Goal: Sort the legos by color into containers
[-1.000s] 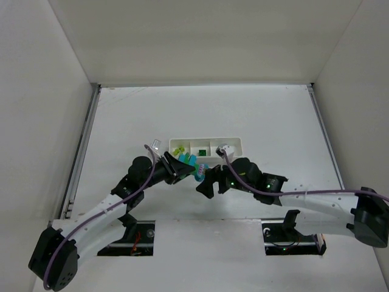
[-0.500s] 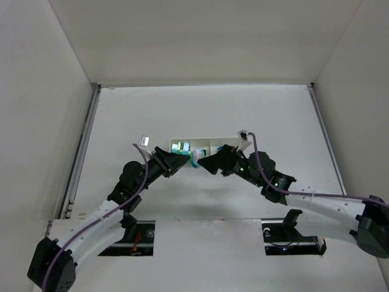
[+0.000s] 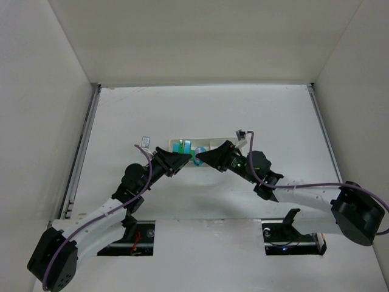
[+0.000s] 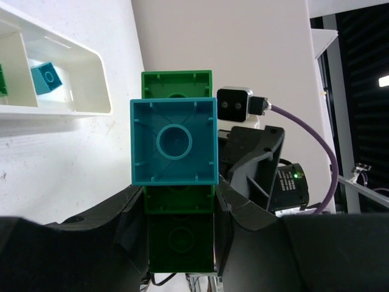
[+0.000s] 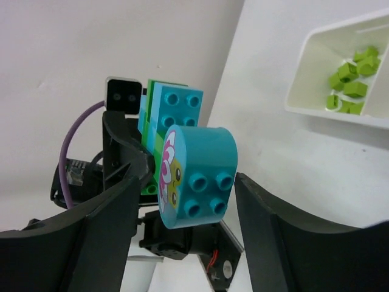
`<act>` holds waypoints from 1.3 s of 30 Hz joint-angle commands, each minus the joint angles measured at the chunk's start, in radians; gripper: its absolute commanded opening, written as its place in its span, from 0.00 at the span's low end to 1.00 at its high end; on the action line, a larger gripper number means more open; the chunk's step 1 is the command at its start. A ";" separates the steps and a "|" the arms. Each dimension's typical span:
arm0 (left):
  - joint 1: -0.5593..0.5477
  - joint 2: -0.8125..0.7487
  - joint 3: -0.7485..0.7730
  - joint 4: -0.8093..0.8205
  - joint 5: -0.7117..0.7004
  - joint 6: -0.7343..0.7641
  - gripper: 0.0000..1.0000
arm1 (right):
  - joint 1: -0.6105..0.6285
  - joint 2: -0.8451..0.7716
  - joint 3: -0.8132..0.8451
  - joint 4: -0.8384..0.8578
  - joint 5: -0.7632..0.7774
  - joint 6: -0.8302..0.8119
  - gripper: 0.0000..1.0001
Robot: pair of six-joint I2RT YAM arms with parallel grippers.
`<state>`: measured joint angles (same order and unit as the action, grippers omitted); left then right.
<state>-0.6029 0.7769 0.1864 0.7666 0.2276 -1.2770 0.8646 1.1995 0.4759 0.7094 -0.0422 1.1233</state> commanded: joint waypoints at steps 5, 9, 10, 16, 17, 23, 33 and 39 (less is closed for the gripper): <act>-0.013 0.009 0.015 0.123 -0.005 -0.010 0.17 | -0.029 0.095 -0.016 0.283 -0.073 0.095 0.52; -0.010 0.001 0.016 0.125 -0.007 -0.010 0.16 | -0.036 0.103 -0.031 0.309 -0.062 0.109 0.41; -0.005 -0.007 0.013 0.125 -0.010 -0.012 0.15 | -0.040 0.101 -0.034 0.305 -0.056 0.109 0.40; 0.042 -0.062 -0.002 0.114 -0.004 -0.027 0.15 | -0.071 0.060 -0.066 0.291 -0.054 0.112 0.34; 0.051 -0.067 -0.002 0.114 0.001 -0.030 0.15 | -0.077 0.054 -0.069 0.286 -0.056 0.113 0.34; 0.090 -0.073 0.002 0.108 0.029 -0.035 0.15 | -0.124 -0.001 -0.095 0.256 -0.071 0.104 0.34; 0.098 -0.041 0.012 0.108 0.049 -0.016 0.15 | -0.278 -0.103 -0.108 0.071 -0.091 0.017 0.32; 0.081 -0.004 0.031 0.091 0.047 0.033 0.15 | -0.283 -0.117 0.048 -0.367 0.169 -0.250 0.32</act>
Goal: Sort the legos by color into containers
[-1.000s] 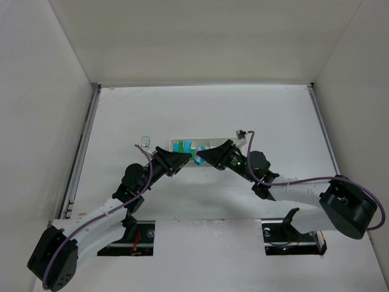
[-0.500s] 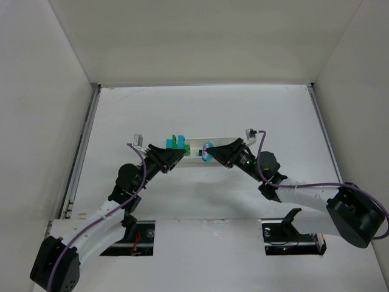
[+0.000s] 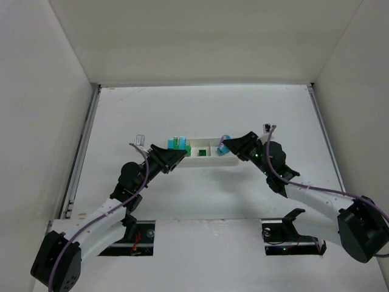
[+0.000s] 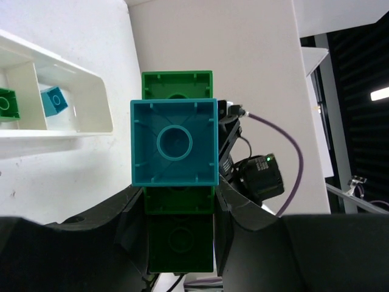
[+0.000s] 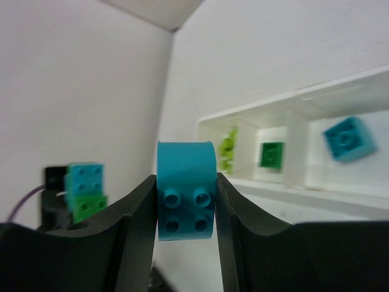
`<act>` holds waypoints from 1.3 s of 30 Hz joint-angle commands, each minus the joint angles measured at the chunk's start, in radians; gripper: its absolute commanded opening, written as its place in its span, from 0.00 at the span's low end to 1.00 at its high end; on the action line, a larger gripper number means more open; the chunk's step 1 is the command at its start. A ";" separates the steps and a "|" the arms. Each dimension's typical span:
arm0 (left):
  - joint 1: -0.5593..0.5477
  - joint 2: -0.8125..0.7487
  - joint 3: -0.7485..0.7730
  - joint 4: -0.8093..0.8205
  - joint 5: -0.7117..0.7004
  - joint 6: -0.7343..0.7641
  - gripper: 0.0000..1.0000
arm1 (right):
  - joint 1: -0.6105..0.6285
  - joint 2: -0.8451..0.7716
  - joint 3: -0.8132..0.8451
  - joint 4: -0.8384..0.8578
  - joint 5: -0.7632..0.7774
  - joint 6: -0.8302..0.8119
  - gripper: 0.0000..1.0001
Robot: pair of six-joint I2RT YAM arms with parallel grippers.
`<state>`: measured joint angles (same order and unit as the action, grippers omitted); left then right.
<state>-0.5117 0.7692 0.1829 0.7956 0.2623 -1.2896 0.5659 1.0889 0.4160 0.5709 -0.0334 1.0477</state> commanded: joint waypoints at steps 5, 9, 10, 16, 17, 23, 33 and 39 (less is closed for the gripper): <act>-0.033 0.035 0.049 0.042 0.006 0.087 0.15 | 0.073 0.103 0.239 -0.378 0.360 -0.313 0.33; -0.053 0.054 0.058 0.042 0.003 0.114 0.16 | 0.073 0.196 0.300 -0.404 0.404 -0.357 0.33; -0.058 0.059 0.061 0.042 0.003 0.121 0.16 | 0.073 0.225 0.319 -0.414 0.418 -0.367 0.34; -0.069 0.093 0.069 0.045 0.003 0.147 0.16 | 0.078 0.301 0.357 -0.436 0.466 -0.383 0.36; -0.069 0.100 0.069 0.048 0.003 0.148 0.16 | 0.076 0.307 0.360 -0.436 0.466 -0.385 0.39; -0.072 0.128 0.076 0.060 0.008 0.156 0.16 | 0.078 0.278 0.362 -0.430 0.471 -0.403 0.72; -0.090 0.143 0.101 0.093 0.020 0.150 0.17 | 0.139 -0.021 0.212 -0.252 0.184 -0.253 0.78; -0.104 0.142 0.093 0.143 0.029 0.128 0.17 | 0.153 -0.005 0.109 0.044 -0.055 -0.055 0.81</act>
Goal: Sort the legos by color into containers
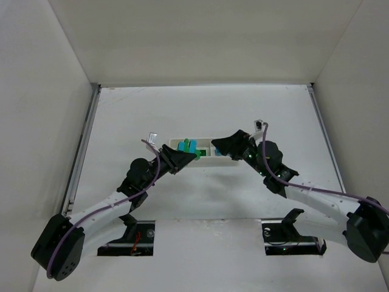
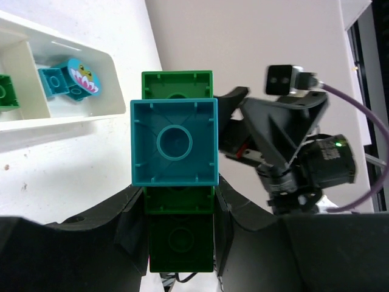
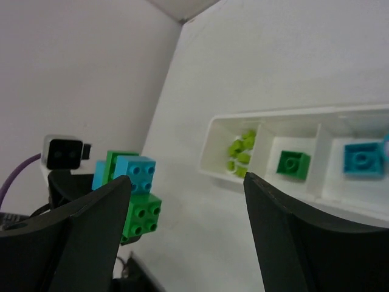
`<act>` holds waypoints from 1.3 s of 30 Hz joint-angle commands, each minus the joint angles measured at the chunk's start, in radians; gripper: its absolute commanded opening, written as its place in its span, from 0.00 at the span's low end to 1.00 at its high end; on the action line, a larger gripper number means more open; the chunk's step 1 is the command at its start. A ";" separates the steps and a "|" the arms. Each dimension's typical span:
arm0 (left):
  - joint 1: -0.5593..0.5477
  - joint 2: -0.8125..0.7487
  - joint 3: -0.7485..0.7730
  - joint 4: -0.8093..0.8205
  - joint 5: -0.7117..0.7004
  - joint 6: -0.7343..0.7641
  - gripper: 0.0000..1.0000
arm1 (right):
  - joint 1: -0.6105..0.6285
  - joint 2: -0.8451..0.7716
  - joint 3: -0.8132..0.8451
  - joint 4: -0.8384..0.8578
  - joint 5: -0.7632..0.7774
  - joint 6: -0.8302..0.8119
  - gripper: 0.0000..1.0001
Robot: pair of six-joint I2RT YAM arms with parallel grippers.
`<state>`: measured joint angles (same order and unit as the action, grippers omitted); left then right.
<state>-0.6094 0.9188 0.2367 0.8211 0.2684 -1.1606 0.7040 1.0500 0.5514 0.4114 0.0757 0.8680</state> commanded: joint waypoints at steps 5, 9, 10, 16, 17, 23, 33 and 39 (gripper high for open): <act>-0.006 -0.015 0.033 0.179 0.035 -0.046 0.18 | 0.054 0.126 -0.027 0.352 -0.203 0.181 0.81; -0.006 -0.005 0.029 0.223 0.049 -0.079 0.18 | 0.071 0.162 -0.019 0.420 -0.212 0.203 0.82; -0.006 -0.003 0.026 0.231 0.051 -0.083 0.18 | 0.073 0.165 -0.018 0.422 -0.214 0.206 0.82; -0.005 0.008 0.019 0.245 0.051 -0.091 0.18 | 0.088 0.165 -0.024 0.428 -0.214 0.210 0.82; -0.005 0.014 0.019 0.251 0.051 -0.091 0.18 | 0.091 0.165 -0.024 0.429 -0.214 0.210 0.82; -0.008 0.037 0.024 0.288 0.055 -0.106 0.18 | 0.101 0.174 -0.019 0.464 -0.224 0.226 0.82; -0.014 0.029 0.023 0.299 0.057 -0.114 0.18 | 0.101 0.232 -0.042 0.553 -0.231 0.293 0.67; -0.025 0.022 0.013 0.300 0.057 -0.116 0.18 | 0.096 0.265 -0.057 0.644 -0.243 0.348 0.51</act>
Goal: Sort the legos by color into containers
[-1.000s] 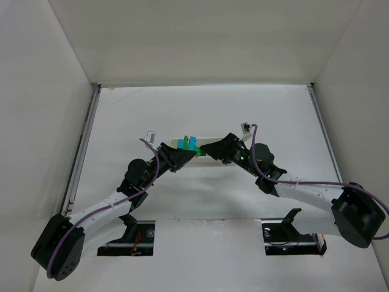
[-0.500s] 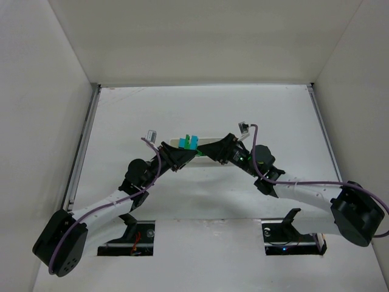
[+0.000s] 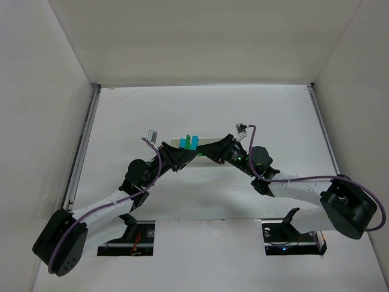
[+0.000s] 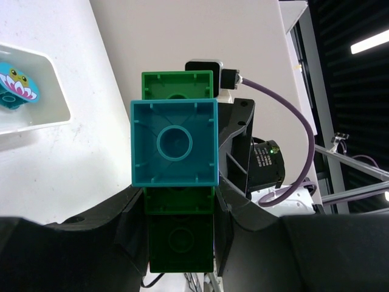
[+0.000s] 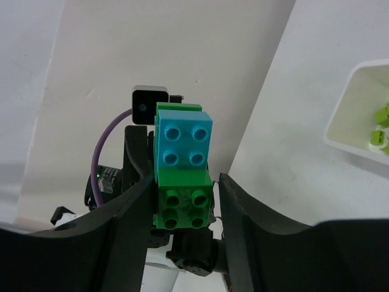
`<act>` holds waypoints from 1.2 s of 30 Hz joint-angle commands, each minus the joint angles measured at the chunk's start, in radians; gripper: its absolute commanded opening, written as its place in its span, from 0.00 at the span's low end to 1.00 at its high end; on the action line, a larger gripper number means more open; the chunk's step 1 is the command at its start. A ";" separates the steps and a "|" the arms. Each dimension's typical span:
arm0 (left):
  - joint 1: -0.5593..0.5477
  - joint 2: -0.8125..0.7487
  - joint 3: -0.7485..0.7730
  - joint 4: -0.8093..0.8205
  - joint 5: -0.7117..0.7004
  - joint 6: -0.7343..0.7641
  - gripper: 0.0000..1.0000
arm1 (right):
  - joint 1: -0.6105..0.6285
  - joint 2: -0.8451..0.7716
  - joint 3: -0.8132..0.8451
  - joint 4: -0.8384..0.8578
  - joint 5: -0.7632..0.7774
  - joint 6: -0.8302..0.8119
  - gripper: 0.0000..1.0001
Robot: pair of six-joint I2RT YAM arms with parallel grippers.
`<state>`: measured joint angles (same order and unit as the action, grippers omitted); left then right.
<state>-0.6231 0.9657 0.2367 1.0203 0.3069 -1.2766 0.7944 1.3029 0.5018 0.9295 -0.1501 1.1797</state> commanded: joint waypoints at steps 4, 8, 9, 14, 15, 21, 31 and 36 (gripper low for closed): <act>-0.013 -0.019 0.012 0.103 0.020 0.003 0.19 | 0.002 0.024 -0.012 0.150 -0.020 0.049 0.45; -0.022 -0.005 0.012 0.115 0.021 0.002 0.26 | 0.006 0.026 -0.016 0.150 -0.014 0.049 0.39; -0.022 -0.004 0.009 0.118 0.015 0.002 0.32 | 0.006 0.024 -0.016 0.150 -0.014 0.049 0.39; -0.011 -0.019 0.001 0.104 0.006 0.008 0.49 | -0.013 -0.002 -0.034 0.141 -0.002 0.049 0.36; -0.010 -0.024 0.000 0.104 0.006 0.008 0.54 | -0.020 -0.004 -0.039 0.141 -0.005 0.049 0.36; 0.001 -0.038 0.000 0.081 0.009 0.017 0.66 | -0.051 -0.010 -0.055 0.135 -0.025 0.057 0.36; 0.026 -0.084 0.022 -0.092 -0.008 0.132 0.57 | -0.122 -0.036 -0.054 0.052 -0.117 0.089 0.34; 0.006 -0.082 0.049 -0.141 -0.015 0.171 0.56 | -0.116 -0.024 -0.036 0.008 -0.126 0.072 0.34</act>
<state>-0.6075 0.8986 0.2375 0.8841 0.2947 -1.1637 0.6754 1.2896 0.4416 0.9321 -0.2436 1.2606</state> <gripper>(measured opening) 0.562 0.431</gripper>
